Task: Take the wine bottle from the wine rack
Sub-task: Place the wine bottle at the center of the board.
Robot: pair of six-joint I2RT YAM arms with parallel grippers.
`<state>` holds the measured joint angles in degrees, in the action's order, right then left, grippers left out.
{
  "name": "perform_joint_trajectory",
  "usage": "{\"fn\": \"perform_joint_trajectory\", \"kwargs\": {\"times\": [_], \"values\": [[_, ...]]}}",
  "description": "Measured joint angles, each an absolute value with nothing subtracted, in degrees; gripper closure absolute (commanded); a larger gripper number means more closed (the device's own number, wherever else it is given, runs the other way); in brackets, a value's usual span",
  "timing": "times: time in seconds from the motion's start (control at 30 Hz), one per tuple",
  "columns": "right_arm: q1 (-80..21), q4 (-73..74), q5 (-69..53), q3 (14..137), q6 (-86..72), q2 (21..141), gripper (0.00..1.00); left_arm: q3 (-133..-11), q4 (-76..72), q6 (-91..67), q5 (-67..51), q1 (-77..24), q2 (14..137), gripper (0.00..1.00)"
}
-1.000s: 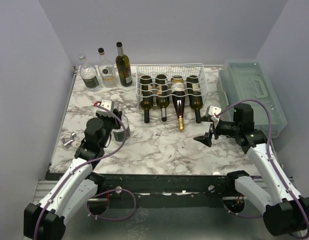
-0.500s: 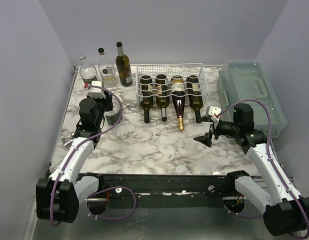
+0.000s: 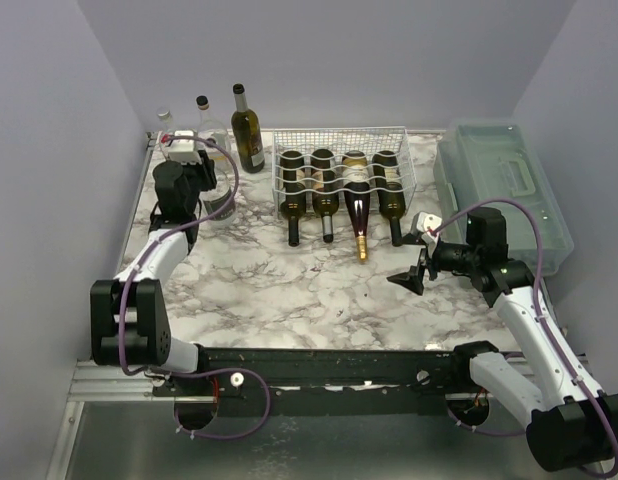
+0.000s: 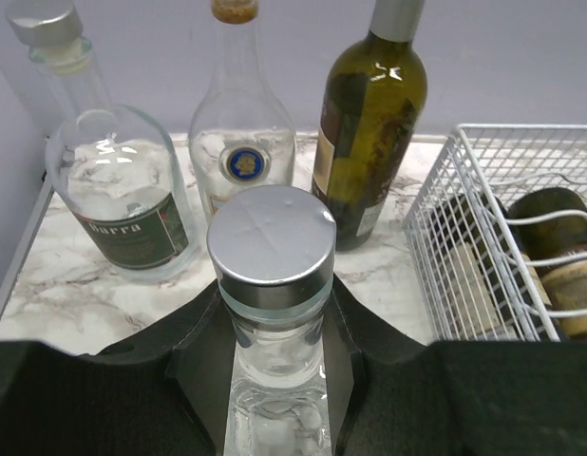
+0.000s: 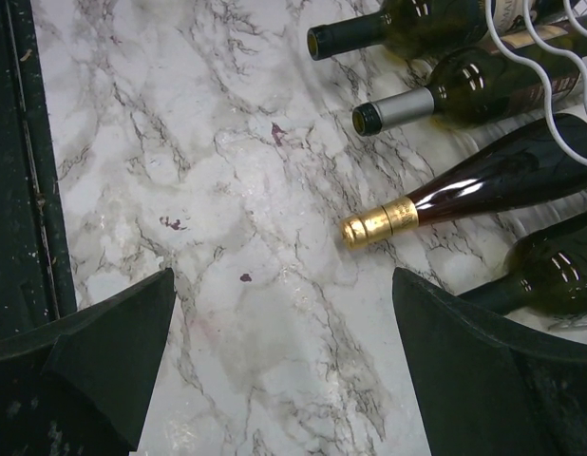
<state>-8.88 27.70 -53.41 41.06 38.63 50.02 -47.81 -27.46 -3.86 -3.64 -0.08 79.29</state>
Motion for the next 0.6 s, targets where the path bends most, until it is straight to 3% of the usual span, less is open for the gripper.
{"fn": "perform_joint_trajectory", "kwargs": {"times": [0.6], "values": [[-8.88, 29.74, -53.43, 41.06, 39.42, 52.60, 0.01, -61.17, -32.05, -3.70, -5.82, 3.57, 96.36, 1.00]]}}
